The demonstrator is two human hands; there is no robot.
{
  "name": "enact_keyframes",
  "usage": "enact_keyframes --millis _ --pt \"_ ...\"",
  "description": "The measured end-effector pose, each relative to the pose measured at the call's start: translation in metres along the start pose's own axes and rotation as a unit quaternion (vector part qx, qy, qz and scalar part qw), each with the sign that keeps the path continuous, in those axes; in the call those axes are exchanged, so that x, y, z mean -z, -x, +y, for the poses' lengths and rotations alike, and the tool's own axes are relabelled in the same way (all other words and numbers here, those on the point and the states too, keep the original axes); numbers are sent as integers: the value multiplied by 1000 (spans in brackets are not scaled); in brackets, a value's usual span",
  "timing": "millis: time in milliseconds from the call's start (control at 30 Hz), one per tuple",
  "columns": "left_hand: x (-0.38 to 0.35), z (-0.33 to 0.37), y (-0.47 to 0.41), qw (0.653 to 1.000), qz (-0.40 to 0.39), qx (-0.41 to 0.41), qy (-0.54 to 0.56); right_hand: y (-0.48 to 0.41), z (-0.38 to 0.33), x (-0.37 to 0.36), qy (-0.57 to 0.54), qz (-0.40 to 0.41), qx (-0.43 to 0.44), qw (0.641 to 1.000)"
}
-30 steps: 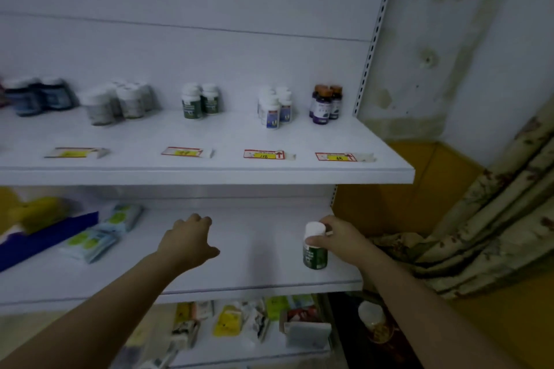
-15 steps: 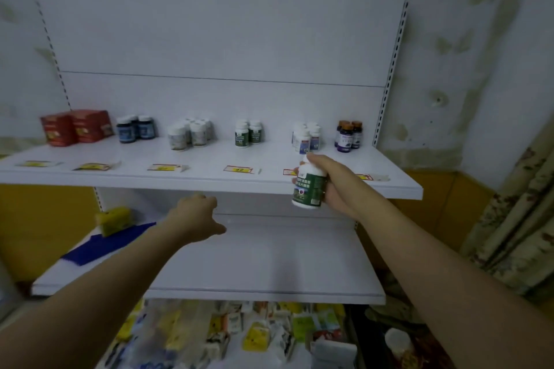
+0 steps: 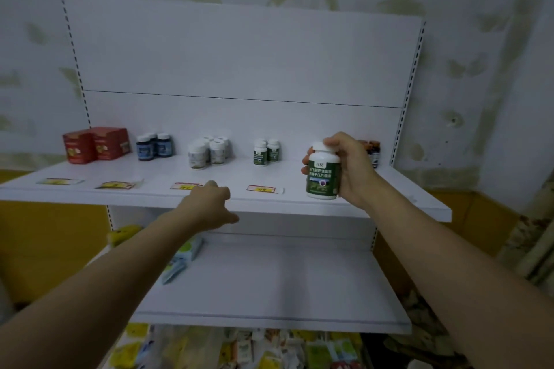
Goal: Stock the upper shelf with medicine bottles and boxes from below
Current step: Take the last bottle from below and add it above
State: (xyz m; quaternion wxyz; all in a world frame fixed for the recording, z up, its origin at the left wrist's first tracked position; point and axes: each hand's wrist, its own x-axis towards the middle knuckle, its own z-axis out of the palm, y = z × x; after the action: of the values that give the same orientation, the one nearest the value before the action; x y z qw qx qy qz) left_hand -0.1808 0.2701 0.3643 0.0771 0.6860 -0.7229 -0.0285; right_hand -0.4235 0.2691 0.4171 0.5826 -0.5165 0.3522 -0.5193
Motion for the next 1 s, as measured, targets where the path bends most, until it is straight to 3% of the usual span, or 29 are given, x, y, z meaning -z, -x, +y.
enact_keyframes --millis 167,333,533,1000 --pt "9 -13 -24 1000 7 -12 -8 -30 2 -9 72 14 24 997" --pt "12 -25 -53 1000 -2 -21 -13 -70 11 -9 81 84 28 993" --pt "5 -32 -103 999 -19 -25 -8 -118 33 7 210 137 44 967" --pt "-36 -37 -290 998 -54 -17 -2 -302 124 56 275 90 -43 956"
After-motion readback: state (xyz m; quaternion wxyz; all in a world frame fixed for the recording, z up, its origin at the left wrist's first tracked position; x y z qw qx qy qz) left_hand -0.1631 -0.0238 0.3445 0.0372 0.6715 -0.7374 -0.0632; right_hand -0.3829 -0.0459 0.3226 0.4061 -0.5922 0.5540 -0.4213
